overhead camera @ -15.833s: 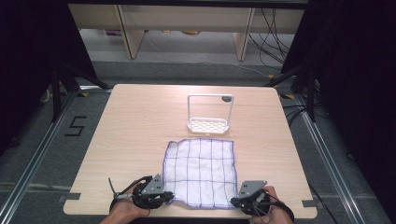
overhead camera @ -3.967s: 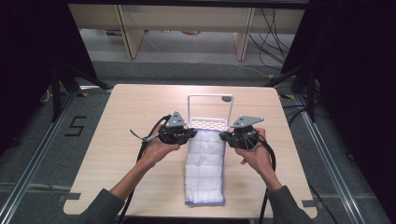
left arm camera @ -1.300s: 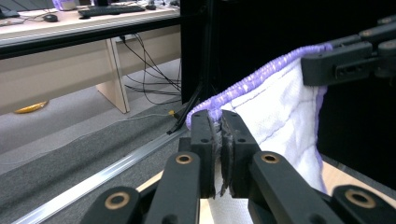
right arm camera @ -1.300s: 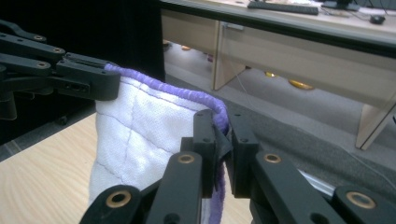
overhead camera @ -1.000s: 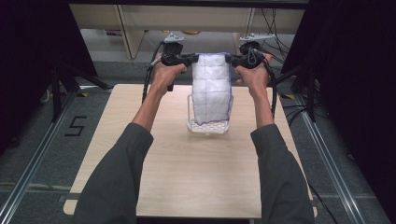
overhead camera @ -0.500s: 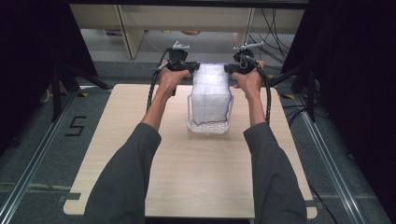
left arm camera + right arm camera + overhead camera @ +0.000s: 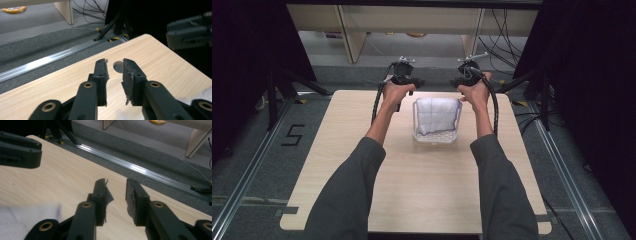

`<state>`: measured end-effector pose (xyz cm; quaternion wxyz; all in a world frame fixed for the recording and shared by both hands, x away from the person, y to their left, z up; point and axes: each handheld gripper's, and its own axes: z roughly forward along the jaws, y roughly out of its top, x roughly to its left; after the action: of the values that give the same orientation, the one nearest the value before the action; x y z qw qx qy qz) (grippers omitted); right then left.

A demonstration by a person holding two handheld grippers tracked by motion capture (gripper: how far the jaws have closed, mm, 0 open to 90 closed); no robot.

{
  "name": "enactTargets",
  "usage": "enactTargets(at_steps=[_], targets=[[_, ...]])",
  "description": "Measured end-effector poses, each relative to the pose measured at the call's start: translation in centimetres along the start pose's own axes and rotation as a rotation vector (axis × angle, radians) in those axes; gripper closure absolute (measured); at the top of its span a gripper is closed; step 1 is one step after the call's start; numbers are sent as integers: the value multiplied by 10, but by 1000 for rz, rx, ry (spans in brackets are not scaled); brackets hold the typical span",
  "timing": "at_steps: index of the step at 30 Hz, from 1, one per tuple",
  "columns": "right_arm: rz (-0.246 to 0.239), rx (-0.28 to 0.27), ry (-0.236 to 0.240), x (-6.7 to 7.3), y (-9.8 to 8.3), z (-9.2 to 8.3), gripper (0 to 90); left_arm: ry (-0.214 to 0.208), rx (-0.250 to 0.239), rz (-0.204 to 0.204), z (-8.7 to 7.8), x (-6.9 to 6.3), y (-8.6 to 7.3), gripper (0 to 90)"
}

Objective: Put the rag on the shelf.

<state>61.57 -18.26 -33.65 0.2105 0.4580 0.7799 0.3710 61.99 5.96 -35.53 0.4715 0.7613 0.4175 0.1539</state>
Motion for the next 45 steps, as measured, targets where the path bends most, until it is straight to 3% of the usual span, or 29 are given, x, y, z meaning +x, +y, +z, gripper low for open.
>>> enactTargets(at_steps=[2, 3, 6, 11, 13, 16, 17, 18, 21, 23, 27, 31, 33, 37, 38, 40, 44, 45], targets=[[-2, -13, -5, -1, 0, 0, 679, -20, 5, 14, -2, 0, -1, 683], [22, -3, 4, 0, 0, -1, 671, -23, 6, 25, -4, -1, 0, 673], [-2, -10, -1, -2, 1, -6, 661, -23, 5, 47, -13, -4, 1, 644], [16, -37, 3, -4, 0, -17, 632, -32, 12, 83, -32, -7, 5, 570], [19, -43, 21, -6, -2, -22, 621, -56, 7, 60, -39, -8, 3, 509], [23, -73, 44, -6, -4, -26, 614, -88, -25, 41, -48, -9, 0, 491], [32, -56, 42, -5, -5, -28, 611, -81, -12, 58, -50, -8, 0, 482], [10, -83, 48, -5, -6, -28, 611, -77, -12, 53, -51, -9, -1, 477], [17, -86, 69, -4, -6, -32, 608, -78, 4, 70, -54, -8, -2, 469], [13, -85, 74, -2, -6, -33, 605, -84, -18, 45, -56, -9, -3, 460], [5, -92, 76, -1, -5, -36, 598, -73, 12, 73, -57, -10, -6, 429], [-11, -96, 91, 1, -8, -41, 588, -90, -8, 51, -61, -11, -8, 411], [-11, -103, 98, 1, -10, -44, 585, -88, 8, 66, -64, -10, -9, 398], [-19, -101, 96, 2, -14, -48, 564, -95, -18, 22, -71, -10, -13, 361], [-46, -106, 96, 0, -15, -49, 560, -95, -15, 26, -72, -10, -14, 357], [-25, -113, 100, 2, -17, -52, 535, -99, -9, 40, -76, -9, -16, 349], [-46, -129, 115, 4, -24, -59, 501, -121, -27, 4, -85, -12, -23, 336], [-32, -133, 126, 5, -25, -62, 491, -135, -25, 9, -88, -13, -24, 333]])
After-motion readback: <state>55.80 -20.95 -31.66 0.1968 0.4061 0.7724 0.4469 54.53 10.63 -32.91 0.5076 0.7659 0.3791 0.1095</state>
